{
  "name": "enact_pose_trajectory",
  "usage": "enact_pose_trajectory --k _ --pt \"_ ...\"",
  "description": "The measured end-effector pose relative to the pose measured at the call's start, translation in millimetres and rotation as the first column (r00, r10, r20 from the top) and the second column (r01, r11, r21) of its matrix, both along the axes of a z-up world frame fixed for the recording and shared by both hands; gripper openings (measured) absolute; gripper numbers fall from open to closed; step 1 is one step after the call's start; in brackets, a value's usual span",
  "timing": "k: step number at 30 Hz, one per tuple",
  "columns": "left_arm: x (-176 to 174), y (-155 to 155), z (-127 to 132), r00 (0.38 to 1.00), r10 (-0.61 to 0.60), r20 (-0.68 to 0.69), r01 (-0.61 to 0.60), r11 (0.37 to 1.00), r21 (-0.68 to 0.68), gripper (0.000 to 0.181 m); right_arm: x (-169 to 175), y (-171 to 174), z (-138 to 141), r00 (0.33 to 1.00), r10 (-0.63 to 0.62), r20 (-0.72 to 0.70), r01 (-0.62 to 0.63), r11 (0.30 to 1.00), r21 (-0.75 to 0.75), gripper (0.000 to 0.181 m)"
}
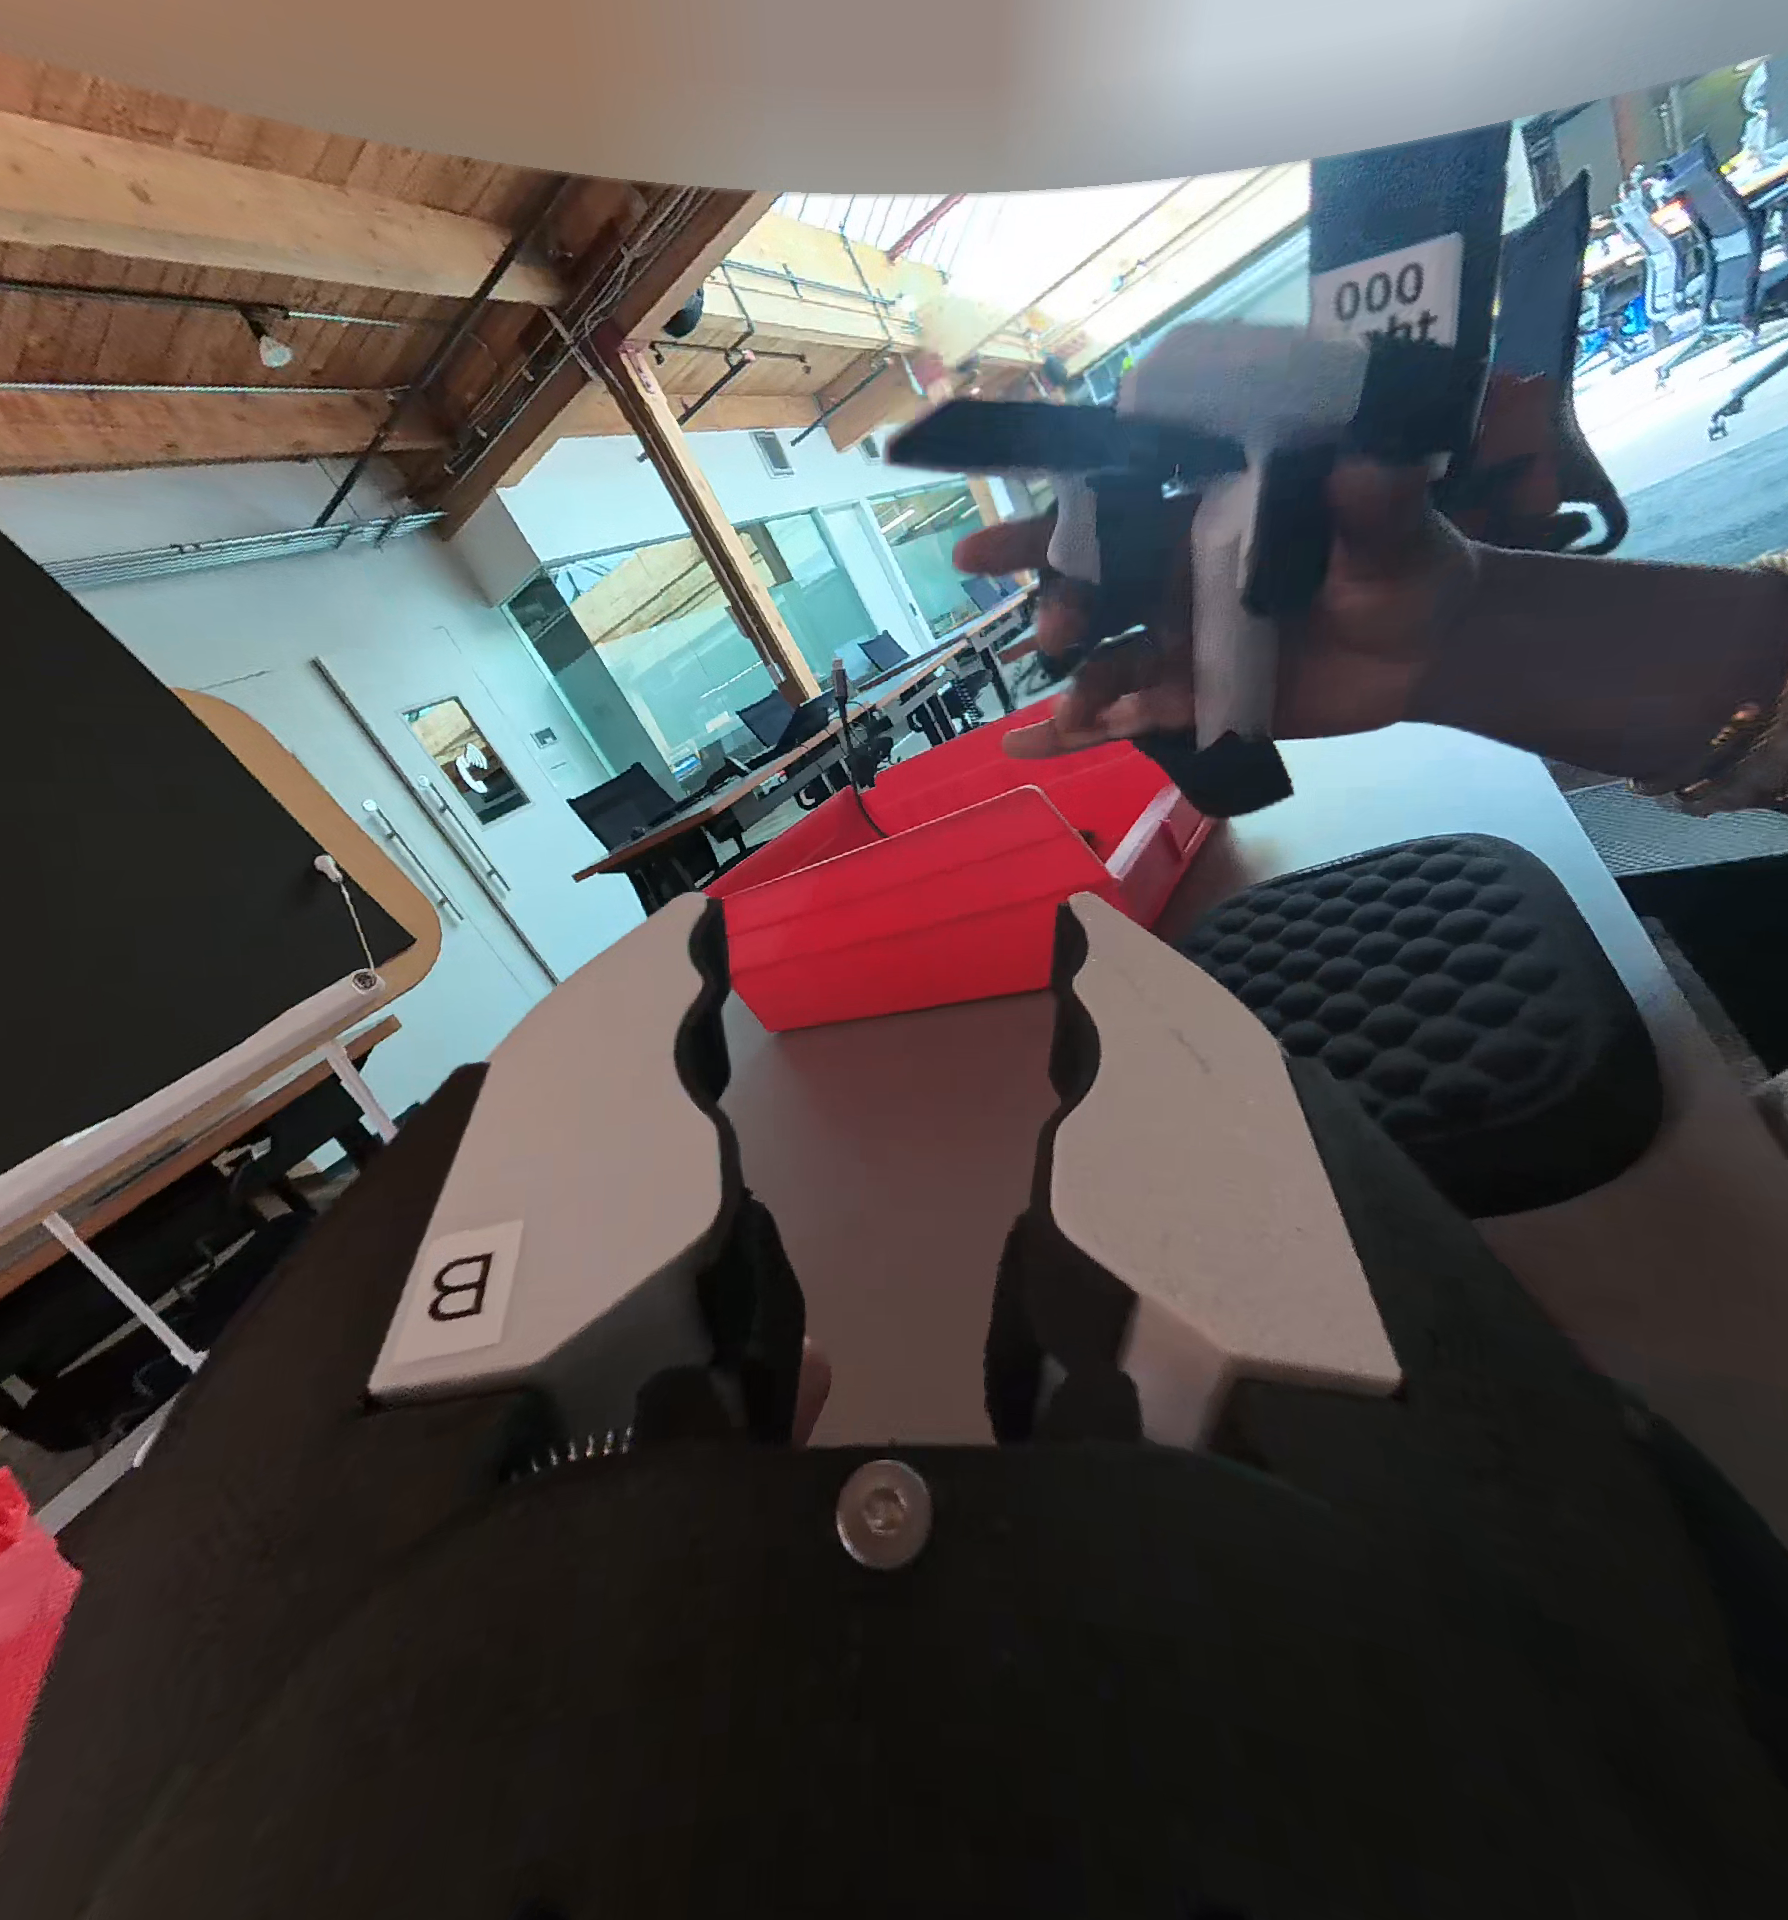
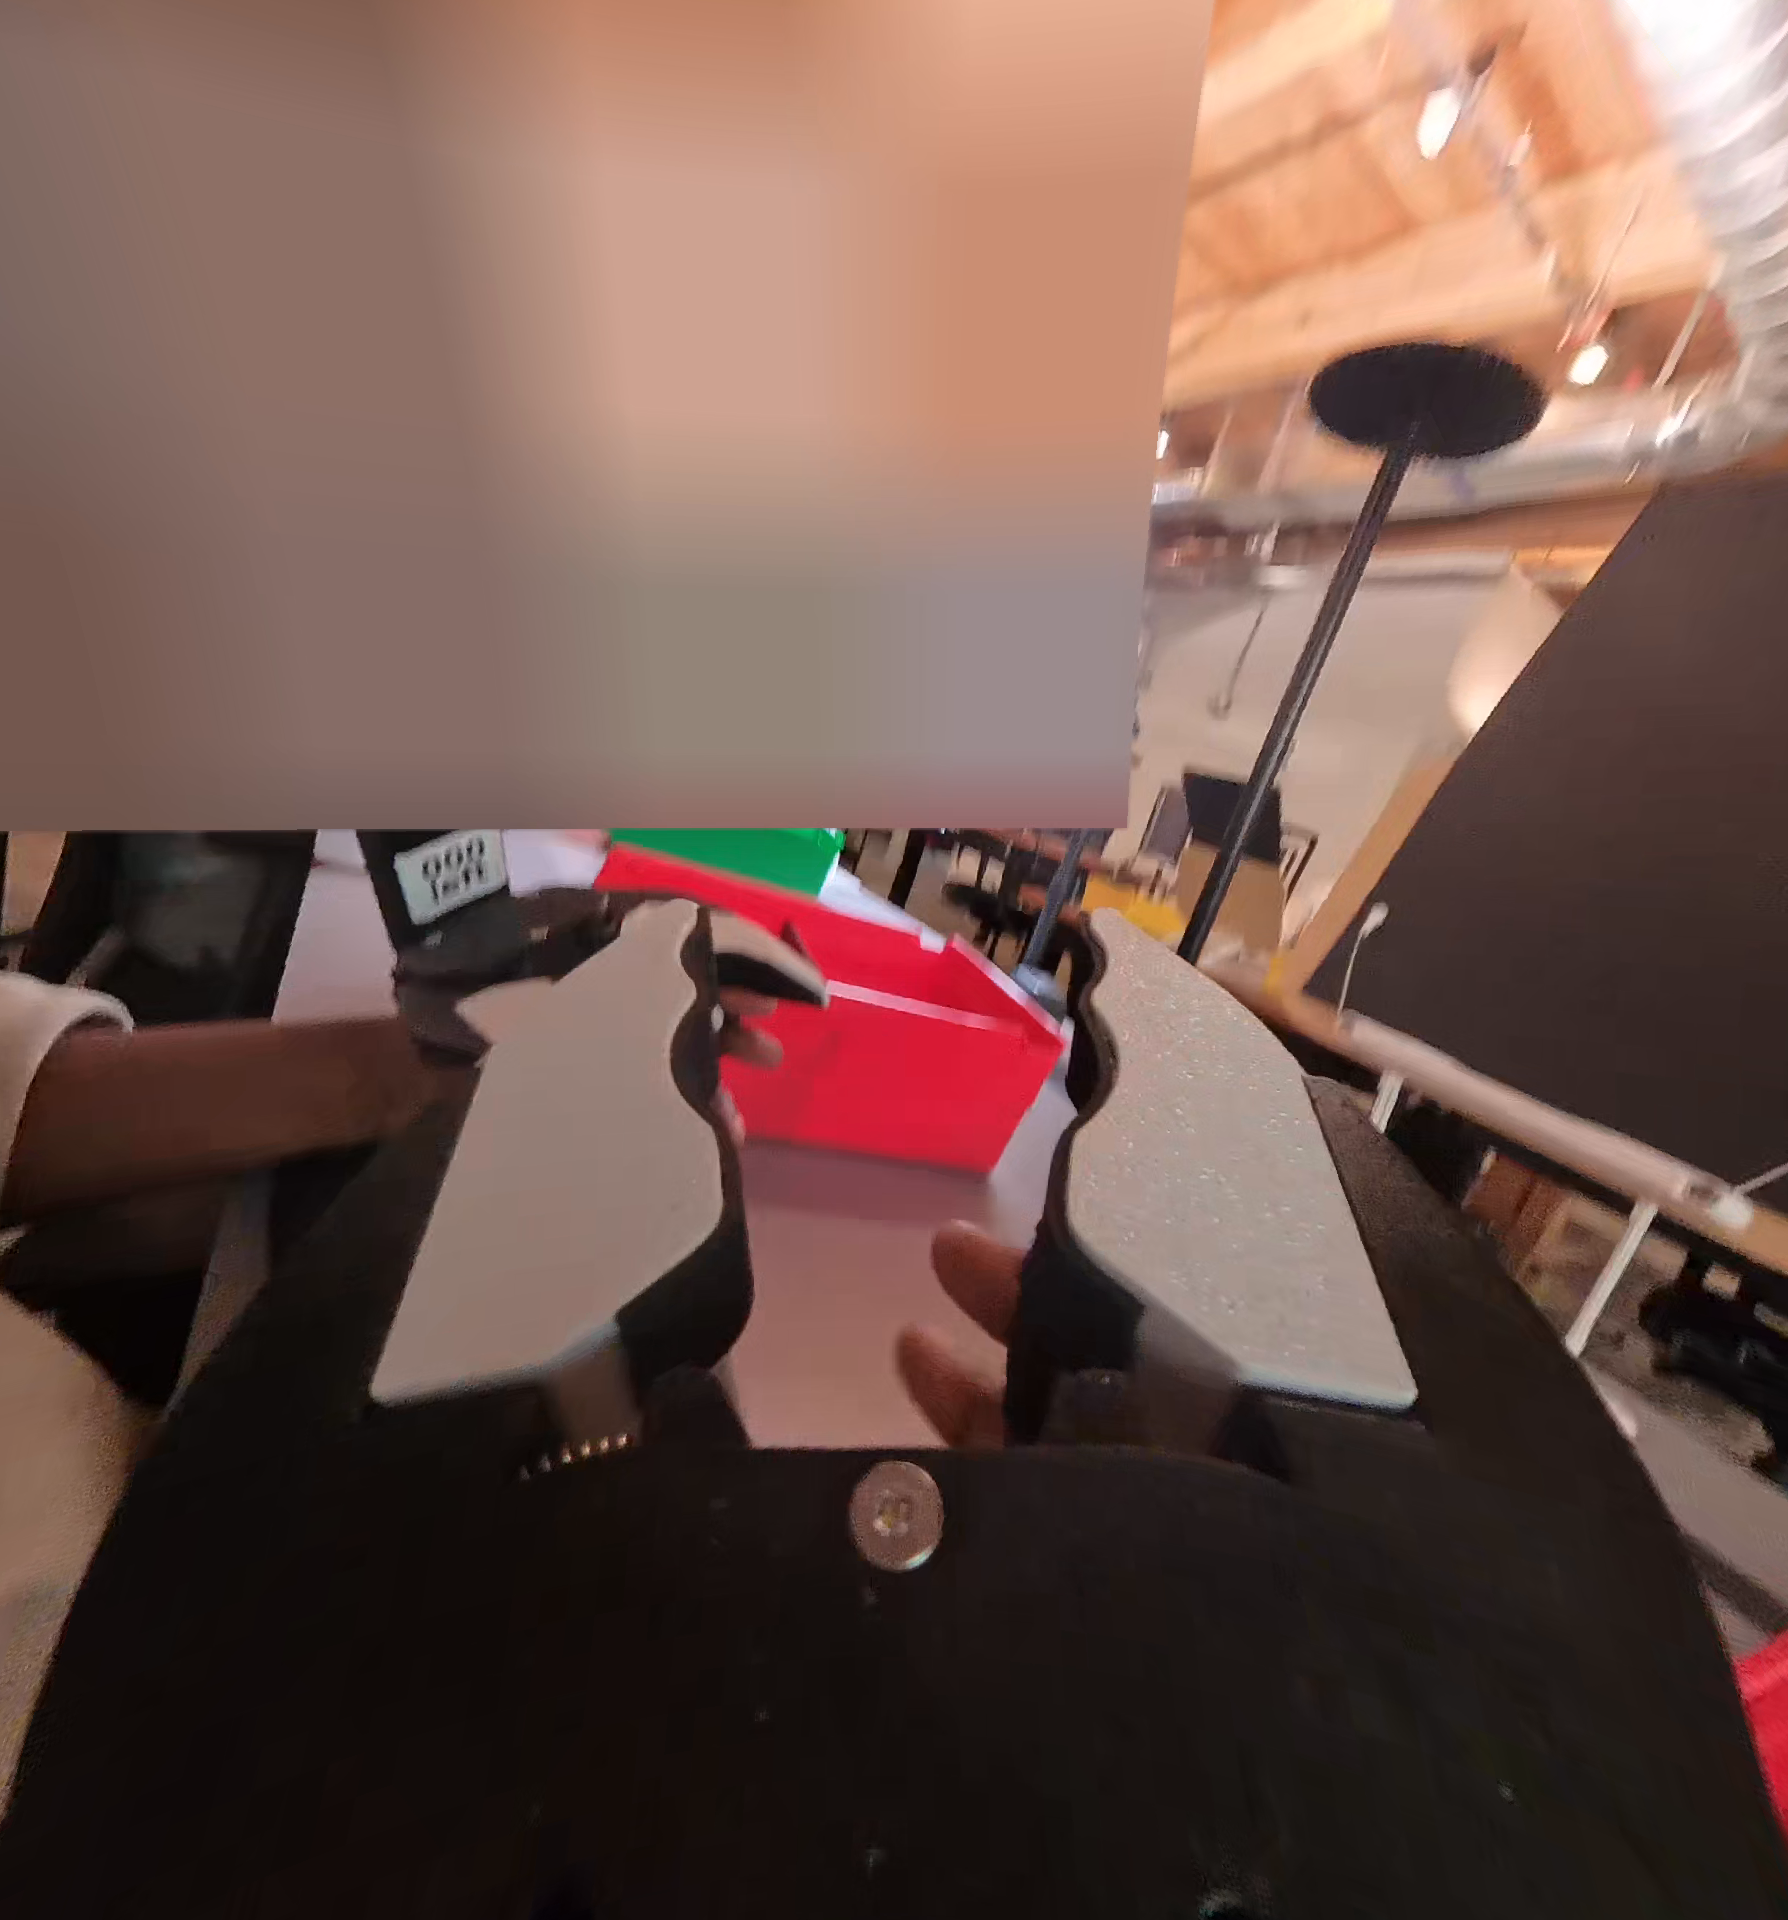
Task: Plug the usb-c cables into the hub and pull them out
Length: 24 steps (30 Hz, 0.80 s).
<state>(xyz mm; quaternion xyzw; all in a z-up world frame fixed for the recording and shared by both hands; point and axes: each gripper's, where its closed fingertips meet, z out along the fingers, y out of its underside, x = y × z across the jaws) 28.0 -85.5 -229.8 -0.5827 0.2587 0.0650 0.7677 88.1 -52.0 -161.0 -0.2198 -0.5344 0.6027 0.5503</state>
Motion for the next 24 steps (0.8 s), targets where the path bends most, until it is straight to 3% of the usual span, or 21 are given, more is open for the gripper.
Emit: enact_pose_trajectory --k 2,3,6,8,11,13,14,15,16,19,20,22,24 --pt "2.2 -0.6 -0.7 1.0 -0.008 -0.011 0.008 1.0 -0.002 0.055 -9.1 -4.3 -14.3 0.994 -0.009 0.108 0.008 1.0 0.002 0.072" --pt "3.1 -1.1 -0.6 1.0 -0.013 -0.014 0.013 1.0 -0.001 0.054 -12.8 -7.2 -16.1 0.993 0.002 0.119 -0.001 1.0 -0.01 0.094" --pt "5.7 -3.0 1.4 0.999 -0.032 -0.015 0.032 0.999 0.016 0.053 -18.0 -11.5 -10.1 1.0 0.017 0.026 -0.015 0.999 -0.044 0.132" --pt "4.8 -4.1 4.1 1.0 -0.023 -0.021 0.024 0.999 0.044 0.054 -16.3 -14.1 -9.5 0.999 -0.001 -0.052 0.002 1.0 0.015 0.121" --pt "6.3 -7.2 9.3 0.999 -0.035 -0.014 0.036 0.996 0.087 0.059 -17.0 -16.9 -16.3 1.0 0.005 -0.03 -0.003 0.998 0.057 0.104" --pt "7.3 -7.7 10.9 0.999 -0.044 -0.008 0.045 0.994 0.098 0.063 -17.5 -16.0 -24.0 1.0 0.017 0.023 -0.018 0.999 0.051 0.067" --pt "6.9 -7.5 10.9 0.999 -0.04 -0.009 0.041 0.994 0.1 0.065 -18.8 -13.4 -27.4 0.999 0.0 0.049 -0.003 0.999 0.052 0.06" --pt "6.3 -7.5 11.1 0.999 -0.033 -0.013 0.034 0.994 0.102 0.066 -20.7 -10.4 -27.9 0.998 -0.018 0.059 0.016 0.999 0.04 0.069" --pt "6.4 -7.8 11.5 0.999 -0.03 -0.015 0.032 0.994 0.107 0.067 -22.3 -10.5 -28.6 0.997 -0.013 0.074 0.011 1.0 0.018 0.09" --pt "8.6 -11.2 16.3 0.999 -0.048 -0.003 0.048 0.99 0.134 0.072 -32.1 -13.8 -48.4 0.964 0.053 0.26 -0.045 0.998 -0.038 0.121" --pt "8.0 -13.5 20.7 0.998 -0.055 0.025 0.05 0.988 0.149 0.073 -37.2 -10.6 -52.9 0.96 0.035 0.277 -0.026 0.999 -0.037 0.123" --pt "5.8 -18.6 28.1 0.986 -0.086 0.145 0.071 0.991 0.11 0.073 -39.8 -3.0 -48.0 0.992 -0.049 0.113 0.046 0.999 0.025 0.117" --pt "5.9 -24.7 39.1 0.954 -0.147 0.259 0.135 0.989 0.066 0.077 -36.3 0.4 -47.3 0.997 -0.078 0.006 0.077 0.996 0.034 0.09"
